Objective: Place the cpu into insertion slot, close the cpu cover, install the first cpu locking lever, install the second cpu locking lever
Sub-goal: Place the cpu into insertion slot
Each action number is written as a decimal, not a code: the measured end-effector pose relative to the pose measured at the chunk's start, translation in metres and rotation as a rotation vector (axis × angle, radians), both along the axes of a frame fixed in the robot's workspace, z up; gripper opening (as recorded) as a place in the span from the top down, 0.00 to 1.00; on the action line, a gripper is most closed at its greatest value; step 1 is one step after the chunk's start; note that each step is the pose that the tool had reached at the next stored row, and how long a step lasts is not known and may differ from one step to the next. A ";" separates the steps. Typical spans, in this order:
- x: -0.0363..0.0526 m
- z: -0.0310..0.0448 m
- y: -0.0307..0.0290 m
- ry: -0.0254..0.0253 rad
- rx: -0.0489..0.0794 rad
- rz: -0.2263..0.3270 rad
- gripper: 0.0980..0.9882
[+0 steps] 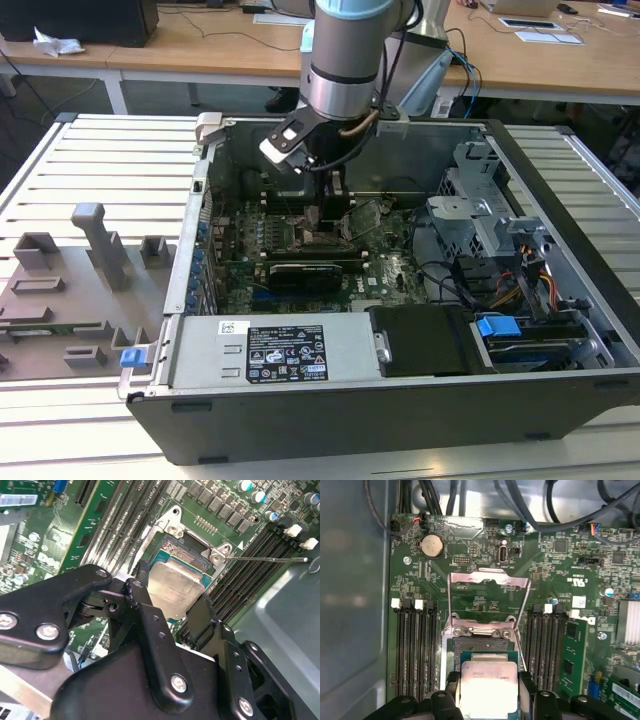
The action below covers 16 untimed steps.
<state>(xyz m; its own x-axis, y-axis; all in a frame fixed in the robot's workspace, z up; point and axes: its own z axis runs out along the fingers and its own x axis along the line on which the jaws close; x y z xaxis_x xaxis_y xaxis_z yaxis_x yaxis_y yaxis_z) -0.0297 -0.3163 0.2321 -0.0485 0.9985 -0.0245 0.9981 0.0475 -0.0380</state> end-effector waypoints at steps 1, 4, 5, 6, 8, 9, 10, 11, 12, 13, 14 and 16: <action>0.0000 -0.0029 0.0007 0.0001 0.000 0.000 0.50; 0.0000 -0.0125 0.0011 0.0001 0.000 0.000 0.50; 0.0000 -0.0149 0.0012 0.0002 0.000 0.000 0.50; 0.0000 -0.0163 0.0012 0.0001 0.000 0.000 0.50; 0.0000 -0.0202 0.0013 0.0001 0.000 -0.001 0.50; 0.0000 -0.0214 0.0014 0.0001 0.000 -0.001 0.50; 0.0000 -0.0224 0.0014 0.0001 0.000 -0.001 0.50; 0.0000 -0.0231 0.0014 0.0001 0.000 -0.002 0.50; 0.0000 -0.0248 0.0016 0.0002 0.000 -0.008 0.50; 0.0000 -0.0253 0.0017 0.0002 0.000 -0.013 0.50; 0.0000 -0.0258 0.0018 0.0001 0.000 -0.016 0.50; 0.0000 -0.0271 0.0019 0.0002 0.000 -0.019 0.50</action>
